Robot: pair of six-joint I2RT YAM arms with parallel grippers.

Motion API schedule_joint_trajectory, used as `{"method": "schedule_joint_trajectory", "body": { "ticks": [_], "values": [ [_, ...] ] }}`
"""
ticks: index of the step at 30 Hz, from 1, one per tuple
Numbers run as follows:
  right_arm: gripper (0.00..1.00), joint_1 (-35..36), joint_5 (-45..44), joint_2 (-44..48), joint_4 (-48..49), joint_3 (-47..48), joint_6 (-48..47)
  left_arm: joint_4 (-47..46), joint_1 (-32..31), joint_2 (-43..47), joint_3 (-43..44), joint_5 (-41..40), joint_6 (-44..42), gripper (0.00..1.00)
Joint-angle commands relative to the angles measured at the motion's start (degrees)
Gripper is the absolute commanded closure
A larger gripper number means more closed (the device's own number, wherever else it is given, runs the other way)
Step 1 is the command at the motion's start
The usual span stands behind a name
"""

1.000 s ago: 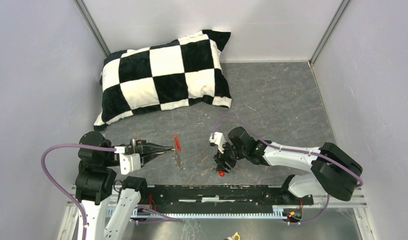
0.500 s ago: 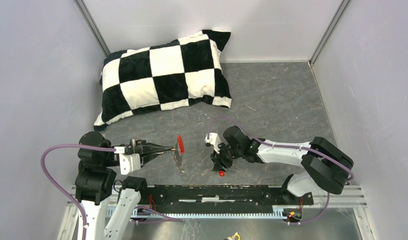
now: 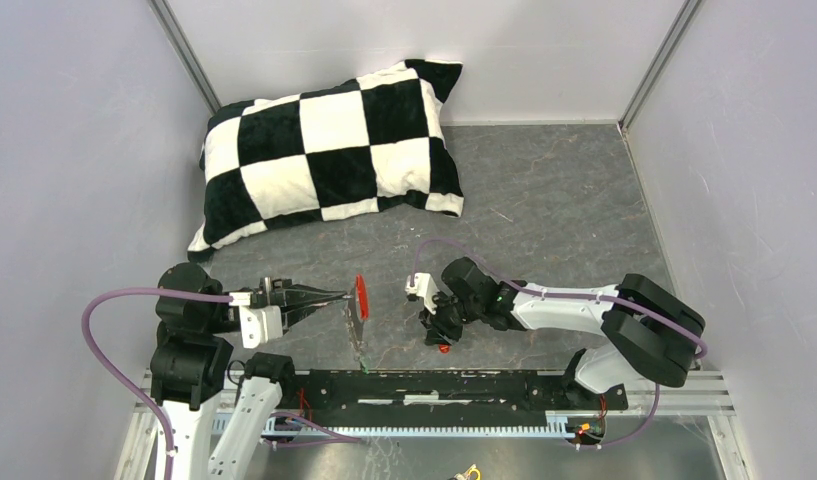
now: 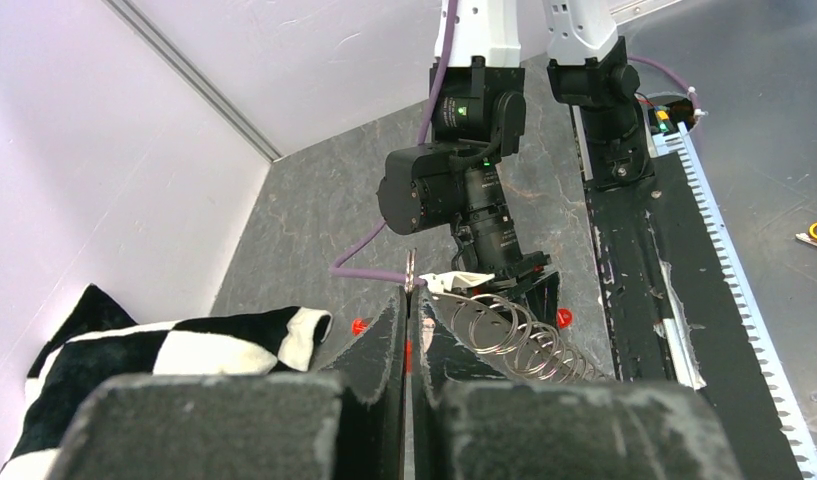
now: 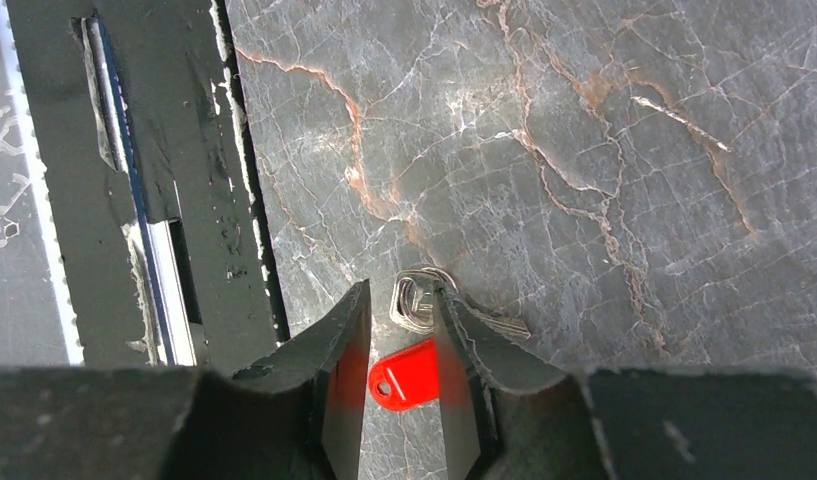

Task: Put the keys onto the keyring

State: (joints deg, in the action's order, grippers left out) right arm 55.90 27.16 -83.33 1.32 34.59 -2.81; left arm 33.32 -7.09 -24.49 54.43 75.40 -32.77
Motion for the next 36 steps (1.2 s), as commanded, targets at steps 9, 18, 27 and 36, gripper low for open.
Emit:
{"method": "schedule_joint_trajectory", "body": {
  "ticks": [9,18,27,36],
  "values": [
    [0.64,0.3,-3.0,-0.3,-0.1,2.2,-1.6,-0.7,0.3,0.0,2.0,-0.4,3.1,0.98],
    [0.64,0.3,-2.9,-0.9,-2.8,1.7,-2.6,-0.7,0.3,0.1,2.1,-0.5,3.2,0.98],
    [0.7,1.6,-5.0,1.0,-4.1,1.2,-2.5,-0.7,0.3,0.0,2.1,-0.8,3.3,0.98],
    [0.93,5.9,-16.6,0.2,-8.9,3.6,-3.5,-0.7,0.3,0.1,2.4,-1.2,3.2,0.98]
  ]
}}
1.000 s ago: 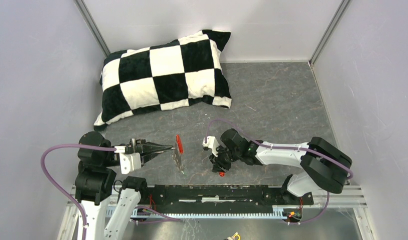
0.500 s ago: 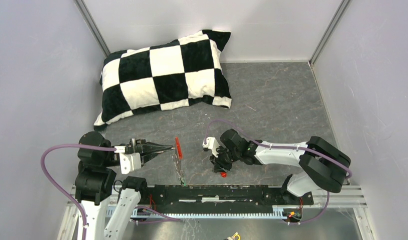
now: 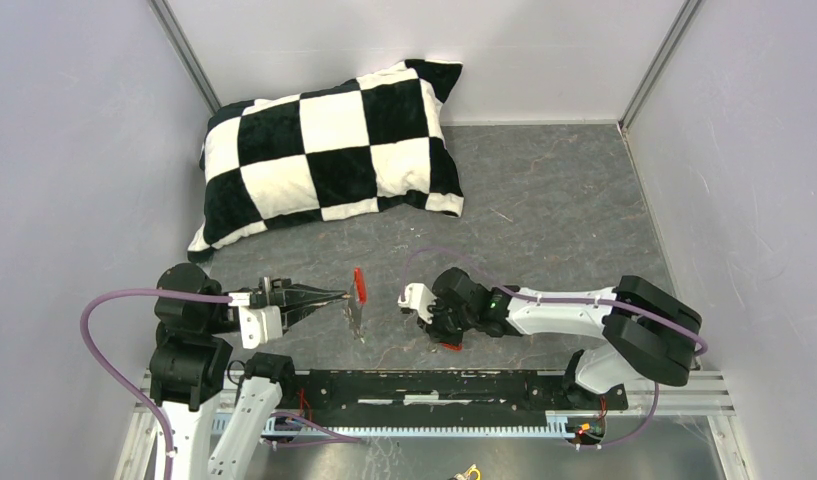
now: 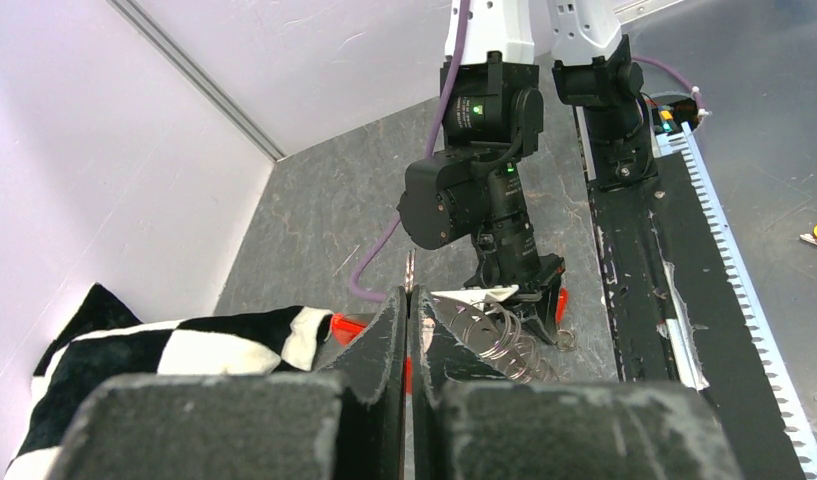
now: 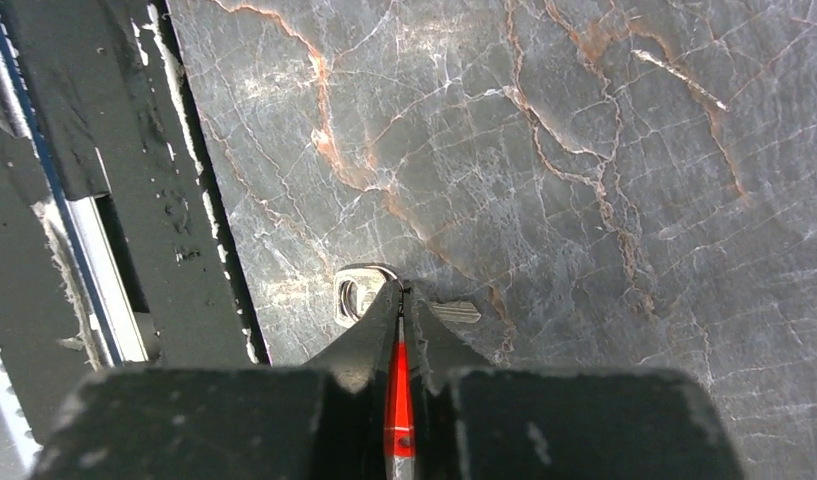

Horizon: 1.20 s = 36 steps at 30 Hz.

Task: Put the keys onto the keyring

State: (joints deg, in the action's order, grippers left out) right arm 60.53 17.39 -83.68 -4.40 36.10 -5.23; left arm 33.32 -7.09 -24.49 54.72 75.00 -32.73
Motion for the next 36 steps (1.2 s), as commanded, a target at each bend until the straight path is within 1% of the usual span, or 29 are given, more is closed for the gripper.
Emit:
{"method": "schedule_joint_trajectory", "body": {
  "ticks": [1,2,7,9,12,15,20,22,25,26,30,32,36],
  "values": [
    [0.89,1.4,-7.7,0.8,-3.4,2.2,-1.1,-0.7,0.3,0.1,2.1,-0.8,3.2,0.98],
    [0.85,1.6,-9.4,1.3,-3.6,2.4,-0.9,-0.7,0.3,0.1,2.1,-0.8,3.2,0.98],
    [0.8,4.0,-14.7,3.3,-3.5,2.3,-0.2,-0.7,0.3,0.0,2.4,-1.0,3.2,0.98],
    [0.76,5.7,-17.0,3.5,-3.3,1.9,0.7,-0.7,0.3,0.0,2.6,-1.1,3.3,0.98],
    [0.72,7.4,-17.0,3.4,-2.7,1.0,1.7,-0.7,0.3,0.0,2.7,-1.4,3.3,0.98],
    [0.72,8.1,-17.0,2.9,-2.3,0.3,2.6,-0.7,0.3,-0.1,2.9,-1.6,3.3,0.98],
    [0.76,8.2,-19.1,3.0,-2.5,-0.5,2.8,-0.7,0.3,-0.1,3.2,-1.7,3.4,0.98],
    [0.8,8.3,-19.5,3.1,-2.6,-0.7,2.5,-0.6,0.3,-0.1,3.3,-1.8,3.4,0.98],
    [0.92,8.3,-19.3,2.9,-2.2,-0.8,2.2,-0.6,0.3,0.0,3.4,-1.8,3.4,0.98],
    [0.99,8.3,-19.0,2.9,-1.8,-1.0,2.2,-0.6,0.3,0.1,3.5,-1.9,3.5,0.98],
    [1.0,8.2,-18.2,4.5,-0.5,-1.0,2.1,-0.5,0.3,0.1,3.9,-2.0,3.7,0.98],
    [1.0,8.2,-18.9,6.9,0.5,-0.9,1.6,-0.5,0.3,0.1,4.1,-2.1,3.6,0.98],
    [1.0,8.2,-21.1,14.5,4.0,-2.4,-0.2,-0.5,0.3,0.0,4.1,-2.0,3.6,0.98]
  ]
}}
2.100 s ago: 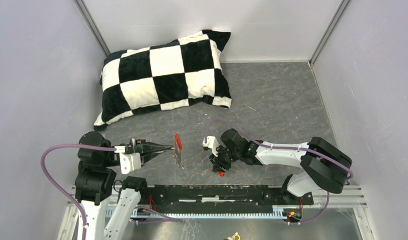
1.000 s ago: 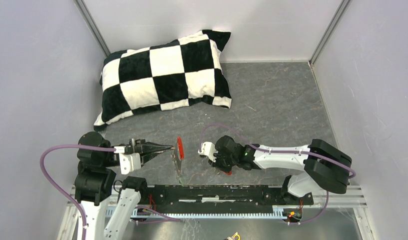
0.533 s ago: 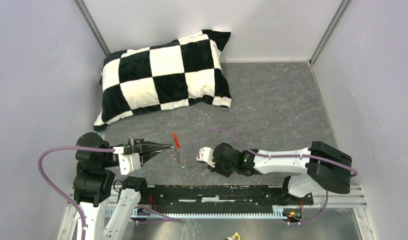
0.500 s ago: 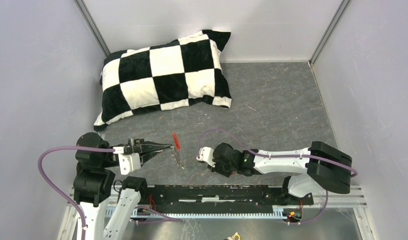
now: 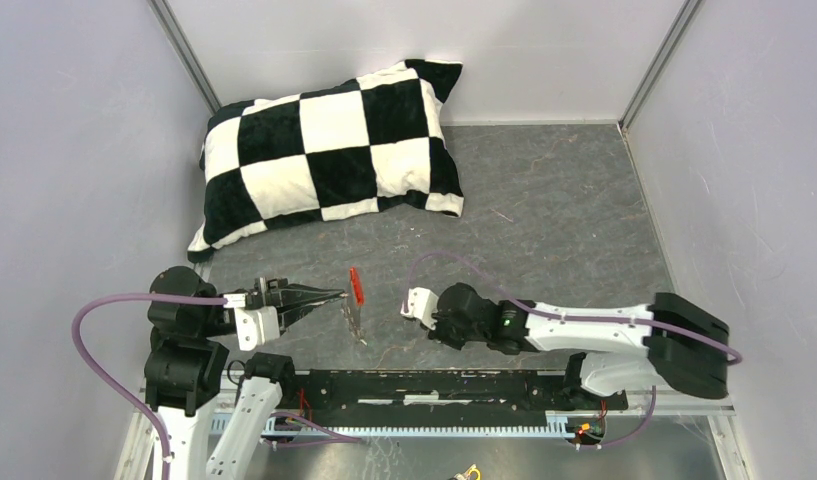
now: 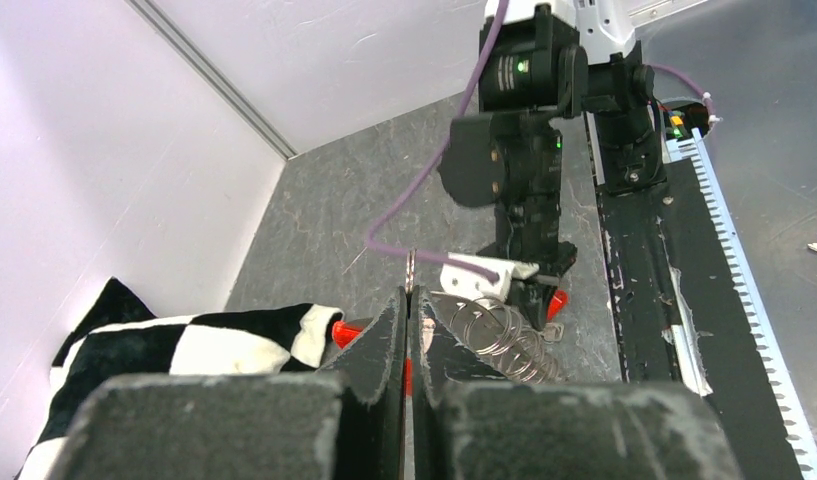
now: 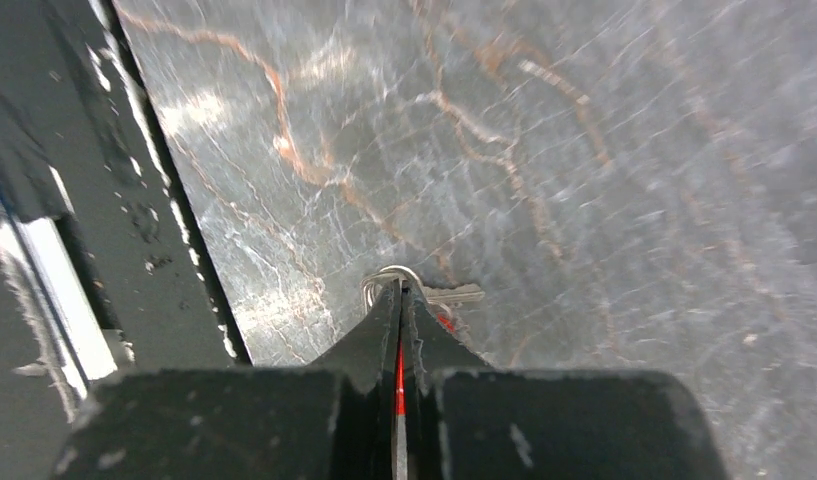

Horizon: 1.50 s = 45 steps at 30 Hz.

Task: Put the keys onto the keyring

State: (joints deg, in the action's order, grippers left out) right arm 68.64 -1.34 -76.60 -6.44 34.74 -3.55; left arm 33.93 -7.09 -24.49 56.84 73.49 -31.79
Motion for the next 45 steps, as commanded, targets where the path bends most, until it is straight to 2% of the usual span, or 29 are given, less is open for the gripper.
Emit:
{"method": "schedule_joint_trajectory", "body": {
  "ticks": [1,5,8,9,11,12,14,18,22,25,30,35,41,45],
  "values": [
    [1.0,0.1,-2.6,9.1,8.4,-1.8,-2.2,-1.1,0.3,0.0,1.9,-0.4,2.7,0.98],
    [1.0,0.1,-4.6,15.9,12.4,-4.5,-2.9,-1.1,0.3,0.0,1.3,-0.3,2.5,0.98],
    [1.0,0.2,-4.2,15.5,9.5,-3.8,-2.3,-1.1,0.3,-0.3,1.4,-0.1,2.4,0.98],
    [0.95,0.1,-3.5,14.4,7.6,-3.3,-1.8,-1.1,0.3,-0.4,1.4,0.0,2.3,0.98],
    [0.76,-0.4,-1.7,10.9,3.2,-1.8,0.9,-1.1,0.3,-0.5,1.4,0.2,2.4,0.98],
    [0.71,-0.8,-0.2,9.4,0.9,-0.7,2.5,-1.1,0.3,-0.4,1.4,0.2,2.5,0.98],
    [0.67,-1.1,3.3,7.4,-0.8,-0.1,6.8,-1.1,0.3,-0.2,1.3,0.1,2.7,0.98],
    [0.56,-0.9,6.6,10.6,4.9,-5.5,11.4,-1.1,0.3,0.1,0.9,0.2,2.7,0.98],
    [0.52,-1.0,3.8,11.0,4.3,-4.9,7.0,-1.1,0.3,0.3,0.6,0.2,2.8,0.98],
    [0.42,-3.2,6.0,9.8,4.9,-4.8,2.3,-1.1,0.3,0.5,0.6,0.3,2.8,0.98],
    [0.41,-11.1,17.6,6.9,5.5,-5.1,-2.4,-1.1,0.3,0.6,0.8,0.3,3.1,0.98],
    [0.42,-12.3,24.6,4.1,5.1,-5.0,-4.7,-1.1,0.3,0.5,0.8,0.3,2.9,0.98],
    [0.43,-12.3,27.4,1.4,7.7,-5.6,-3.5,-1.1,0.3,0.3,0.9,0.1,2.9,0.98],
    [0.46,-12.3,24.8,-0.2,8.8,-6.1,-2.8,-1.1,0.3,0.4,0.8,-0.3,3.0,0.98]
  ]
}}
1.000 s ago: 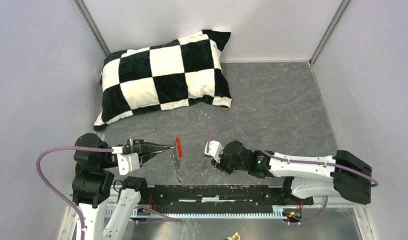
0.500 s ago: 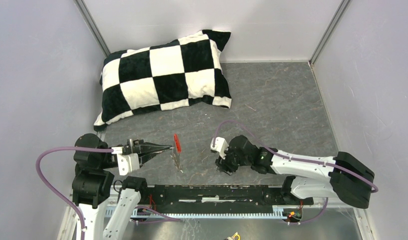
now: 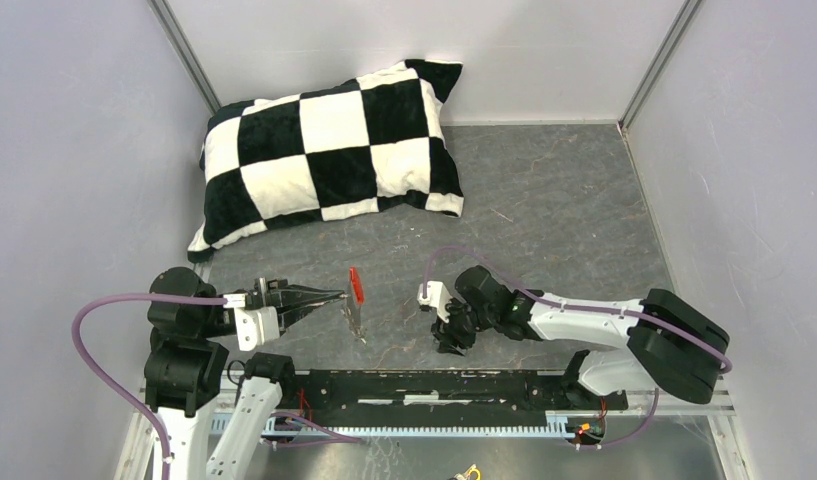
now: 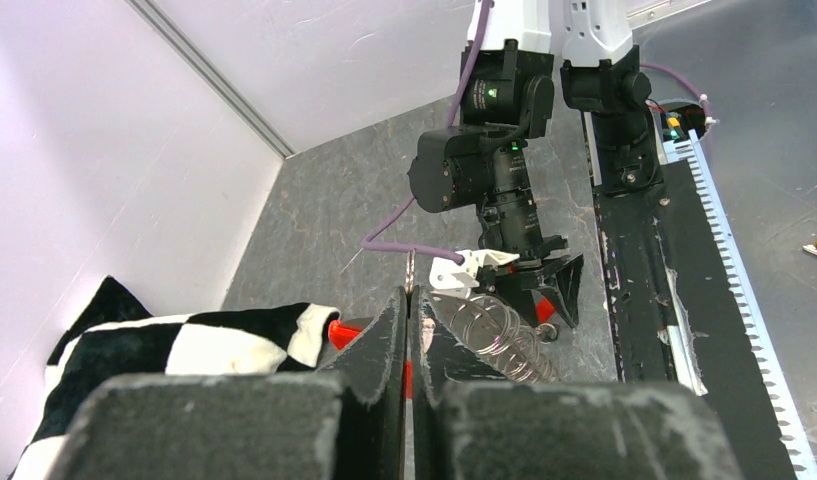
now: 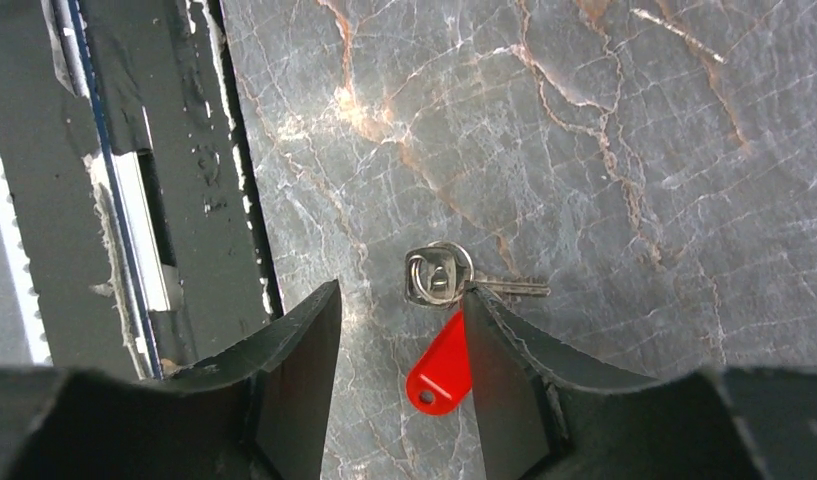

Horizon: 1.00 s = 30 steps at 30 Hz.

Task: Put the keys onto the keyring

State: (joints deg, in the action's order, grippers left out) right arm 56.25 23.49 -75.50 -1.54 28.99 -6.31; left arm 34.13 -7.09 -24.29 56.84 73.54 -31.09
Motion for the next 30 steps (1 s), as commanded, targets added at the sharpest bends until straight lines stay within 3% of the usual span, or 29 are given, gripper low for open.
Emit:
{"method": "schedule_joint_trajectory", "body": {
  "ticks": [1,10,19,30],
  "values": [
    [0.47,0.1,-1.2,-2.0,3.8,-0.1,0.2,-1.3,0.3,0.2,0.8,-0.4,2.3,0.98],
    [0.62,0.3,-5.8,-4.7,1.7,1.8,0.9,-1.3,0.3,0.2,1.2,-0.8,2.4,0.98],
    [0.98,2.7,-12.5,-1.0,3.1,0.7,1.9,-1.3,0.3,0.0,1.6,-1.0,2.4,0.98],
    [1.0,2.8,-11.7,6.2,9.6,-2.4,4.7,-1.4,0.3,-0.1,1.8,-1.7,2.4,0.98]
  ]
}}
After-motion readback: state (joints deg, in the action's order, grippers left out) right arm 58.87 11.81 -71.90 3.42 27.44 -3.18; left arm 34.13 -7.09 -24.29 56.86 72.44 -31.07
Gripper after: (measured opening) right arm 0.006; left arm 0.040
